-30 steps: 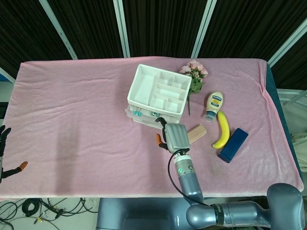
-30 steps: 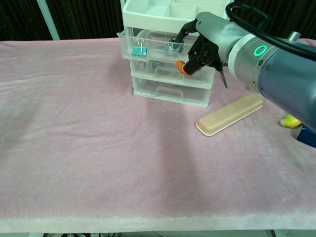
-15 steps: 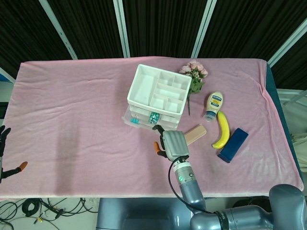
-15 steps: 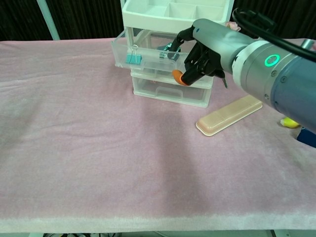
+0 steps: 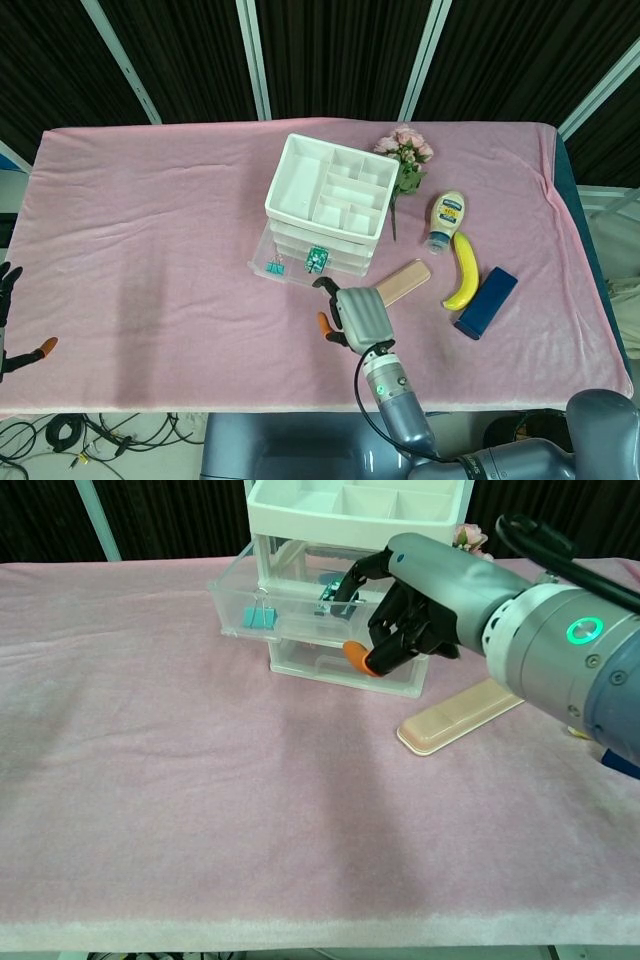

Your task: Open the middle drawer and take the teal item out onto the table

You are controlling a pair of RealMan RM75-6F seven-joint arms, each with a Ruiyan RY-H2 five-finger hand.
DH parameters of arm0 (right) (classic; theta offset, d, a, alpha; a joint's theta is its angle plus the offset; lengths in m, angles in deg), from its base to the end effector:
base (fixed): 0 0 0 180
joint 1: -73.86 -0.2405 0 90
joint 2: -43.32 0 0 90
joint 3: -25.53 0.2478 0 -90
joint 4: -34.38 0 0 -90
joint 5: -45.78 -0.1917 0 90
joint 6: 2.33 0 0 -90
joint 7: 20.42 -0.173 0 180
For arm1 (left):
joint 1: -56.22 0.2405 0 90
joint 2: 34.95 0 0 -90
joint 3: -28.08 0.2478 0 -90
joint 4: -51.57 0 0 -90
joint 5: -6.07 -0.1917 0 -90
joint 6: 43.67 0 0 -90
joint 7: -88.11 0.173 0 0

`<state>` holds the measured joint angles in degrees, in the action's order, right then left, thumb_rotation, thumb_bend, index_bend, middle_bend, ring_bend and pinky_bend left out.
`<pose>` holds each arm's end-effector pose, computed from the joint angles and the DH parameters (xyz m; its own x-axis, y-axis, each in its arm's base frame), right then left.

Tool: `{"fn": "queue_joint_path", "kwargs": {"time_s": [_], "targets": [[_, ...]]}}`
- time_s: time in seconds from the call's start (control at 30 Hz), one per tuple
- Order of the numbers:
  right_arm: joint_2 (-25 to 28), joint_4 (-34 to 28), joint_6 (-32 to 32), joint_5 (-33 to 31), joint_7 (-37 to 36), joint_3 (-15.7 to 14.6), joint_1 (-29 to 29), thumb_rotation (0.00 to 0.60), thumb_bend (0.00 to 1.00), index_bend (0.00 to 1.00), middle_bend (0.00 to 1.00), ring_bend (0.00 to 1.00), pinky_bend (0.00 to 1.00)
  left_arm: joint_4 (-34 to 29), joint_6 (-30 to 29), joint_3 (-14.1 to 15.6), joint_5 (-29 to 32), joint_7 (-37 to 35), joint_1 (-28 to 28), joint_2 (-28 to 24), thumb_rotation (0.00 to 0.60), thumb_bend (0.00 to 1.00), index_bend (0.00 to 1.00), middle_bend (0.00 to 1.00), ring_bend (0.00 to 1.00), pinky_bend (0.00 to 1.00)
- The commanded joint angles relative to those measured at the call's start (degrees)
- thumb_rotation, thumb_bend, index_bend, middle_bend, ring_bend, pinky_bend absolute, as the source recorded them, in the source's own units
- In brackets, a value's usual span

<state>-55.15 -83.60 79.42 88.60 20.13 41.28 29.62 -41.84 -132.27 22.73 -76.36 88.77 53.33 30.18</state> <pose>-0.0346 -0.2848 -0.0042 0.0880 -0.3385 0.9368 -0.9829 -0.1823 0.0265 -0.3007 0.2045 0.1860 0.3687 -0.0862 0.9256 0.9286 0.0797 -0.3624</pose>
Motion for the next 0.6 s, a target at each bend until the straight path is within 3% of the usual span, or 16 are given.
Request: {"fn": "queue_joint_path", "kwargs": {"time_s": [0.03,0.23,0.4,0.6], "targets": [[-0.02,-0.17,-0.10,-0.03,0.00,-0.13,0.09,0.600,0.40,0.35,0.82,0.86,0.77,0.01,0.01,-0.01,0.03,0.01,0.00,0.00,0.600,0.01,0.00,0.00,0.00,0.00],[-0.23,-0.27,-0.21,0.22,0.10,-0.46,0.21,0.600,0.39,0.34,0.81,0.86,0.77,0.00,0.01,-0.07,0.15,0.01,0.00,0.01,0.600,0.01,0.00,0.00,0.00,0.00],[-0.34,-0.43,-0.34,0.45,0.21,-0.37,0.14,0.600,0.40,0.16,0.81,0.86,0.77,-0.01,0.06,-0.07,0.19,0.05,-0.01,-0.01,0.600,0.01,0.00,0.00,0.00,0.00],[0.18,-1.77,-0.07,2.22,1.15,-0.68,-0.05,0.600,0.31,0.04,0.81,0.86,0.77,-0.04,0.10,-0.12,0.30,0.00,-0.01,-0.03,0.600,0.01,0.00,0.00,0.00,0.00]]}}
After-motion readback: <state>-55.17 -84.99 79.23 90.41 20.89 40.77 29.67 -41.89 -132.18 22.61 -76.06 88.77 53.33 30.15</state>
